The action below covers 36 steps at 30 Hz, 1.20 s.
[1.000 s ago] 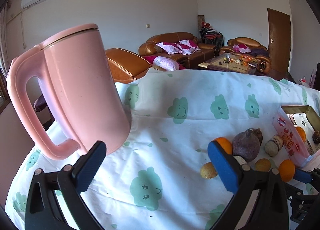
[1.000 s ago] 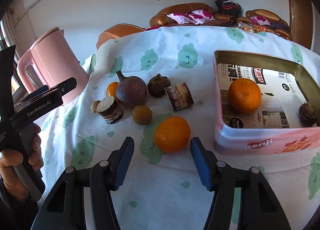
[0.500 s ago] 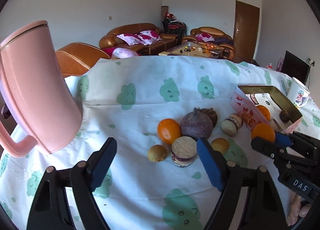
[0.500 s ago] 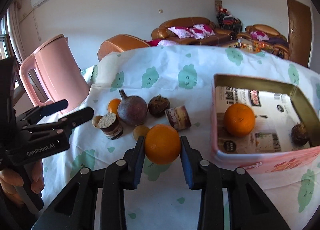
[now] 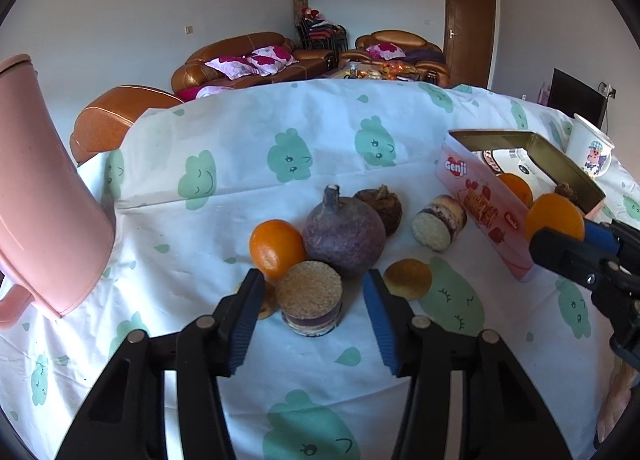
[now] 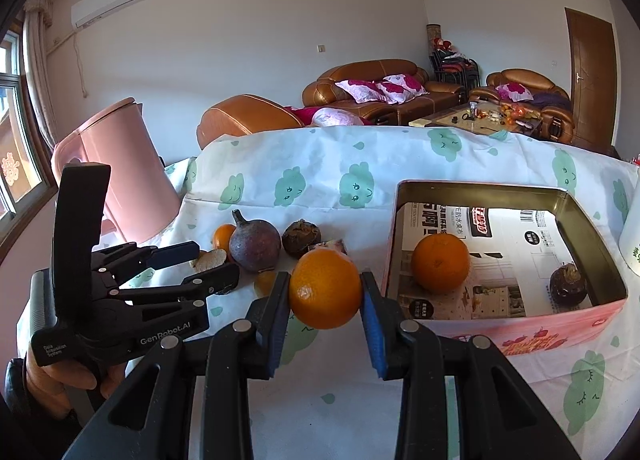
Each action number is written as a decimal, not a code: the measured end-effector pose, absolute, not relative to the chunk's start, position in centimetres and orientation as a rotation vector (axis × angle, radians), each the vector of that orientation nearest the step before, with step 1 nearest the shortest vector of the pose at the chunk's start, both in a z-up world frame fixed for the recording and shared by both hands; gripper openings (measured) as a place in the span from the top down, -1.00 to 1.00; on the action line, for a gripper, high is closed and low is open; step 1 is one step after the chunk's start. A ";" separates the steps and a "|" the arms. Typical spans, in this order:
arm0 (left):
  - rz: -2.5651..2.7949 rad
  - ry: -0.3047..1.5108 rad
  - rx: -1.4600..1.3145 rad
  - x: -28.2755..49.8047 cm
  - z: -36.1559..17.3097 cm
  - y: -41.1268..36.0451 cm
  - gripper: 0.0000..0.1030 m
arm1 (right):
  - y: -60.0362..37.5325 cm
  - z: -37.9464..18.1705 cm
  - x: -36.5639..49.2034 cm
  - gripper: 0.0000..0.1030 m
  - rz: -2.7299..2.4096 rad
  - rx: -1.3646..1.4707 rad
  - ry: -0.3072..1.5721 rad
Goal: Organize fruits
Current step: 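Grasp the smaller orange with the right tool while the left tool reaches the cut round slice, then grasp the cut slice with the left tool, carry both items into the tin and release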
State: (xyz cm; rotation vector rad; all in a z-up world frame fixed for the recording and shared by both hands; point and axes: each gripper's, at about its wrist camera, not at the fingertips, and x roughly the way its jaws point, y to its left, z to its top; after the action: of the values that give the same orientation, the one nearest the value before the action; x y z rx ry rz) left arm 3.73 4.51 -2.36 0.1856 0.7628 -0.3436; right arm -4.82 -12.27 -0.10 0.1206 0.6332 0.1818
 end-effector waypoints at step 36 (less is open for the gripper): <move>-0.336 0.576 0.006 0.4 0.6 3.0 0.29 | -15.7 2.2 -5.8 0.30 0.015 -0.006 0.483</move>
State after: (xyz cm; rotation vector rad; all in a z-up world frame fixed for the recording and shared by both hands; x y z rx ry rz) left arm 0.37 3.03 0.56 0.0064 0.5758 -0.3363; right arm -5.80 -15.69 2.16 -0.0061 0.4826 0.0152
